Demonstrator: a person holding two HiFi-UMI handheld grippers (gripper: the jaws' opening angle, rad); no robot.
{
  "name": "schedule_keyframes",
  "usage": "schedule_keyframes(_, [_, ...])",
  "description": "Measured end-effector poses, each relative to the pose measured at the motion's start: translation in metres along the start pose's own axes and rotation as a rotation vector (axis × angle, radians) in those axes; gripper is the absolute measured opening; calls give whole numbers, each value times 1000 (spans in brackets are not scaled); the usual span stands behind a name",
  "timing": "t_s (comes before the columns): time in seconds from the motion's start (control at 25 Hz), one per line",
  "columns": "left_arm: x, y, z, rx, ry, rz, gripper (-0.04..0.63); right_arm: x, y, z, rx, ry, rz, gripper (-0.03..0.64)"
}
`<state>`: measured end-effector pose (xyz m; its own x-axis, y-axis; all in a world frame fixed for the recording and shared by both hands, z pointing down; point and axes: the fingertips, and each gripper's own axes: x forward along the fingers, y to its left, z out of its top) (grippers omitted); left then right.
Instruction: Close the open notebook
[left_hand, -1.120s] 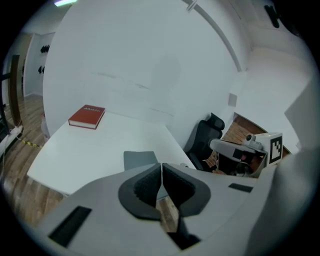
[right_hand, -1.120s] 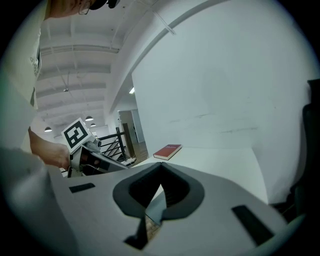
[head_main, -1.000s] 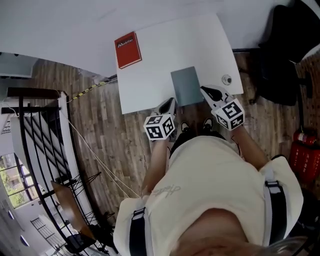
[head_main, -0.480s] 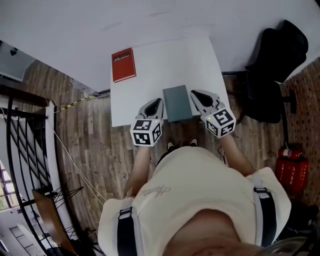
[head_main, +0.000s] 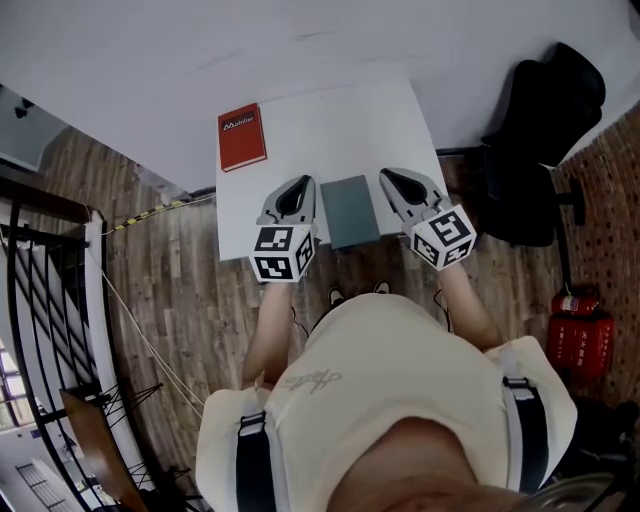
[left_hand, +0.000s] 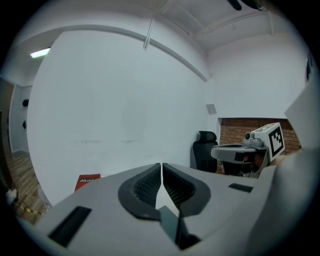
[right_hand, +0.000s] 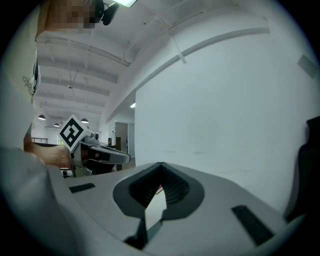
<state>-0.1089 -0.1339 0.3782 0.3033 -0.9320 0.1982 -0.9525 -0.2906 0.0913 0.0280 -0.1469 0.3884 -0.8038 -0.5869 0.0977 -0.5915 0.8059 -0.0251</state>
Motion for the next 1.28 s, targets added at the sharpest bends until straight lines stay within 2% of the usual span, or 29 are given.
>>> schedule_keyframes(0.28, [1, 5, 43, 103, -79, 25, 26, 8, -3, 36, -112, -47, 20, 5])
schedule_keyframes(0.48, [-5, 15, 55, 102, -115, 48, 26, 17, -2, 54, -163, -64, 21, 5])
schedule_keyframes(0.76, [-22, 27, 55, 98, -134, 101, 26, 14, 4, 49, -142, -59, 5, 5])
schedule_keyframes(1.0, [-18, 14, 41, 88, -104, 56, 26, 7, 7, 37, -95, -51, 21, 5])
schedule_keyframes(1.28, [-18, 8, 30, 77, -83, 48, 26, 1, 11, 20, -64, -27, 46, 5])
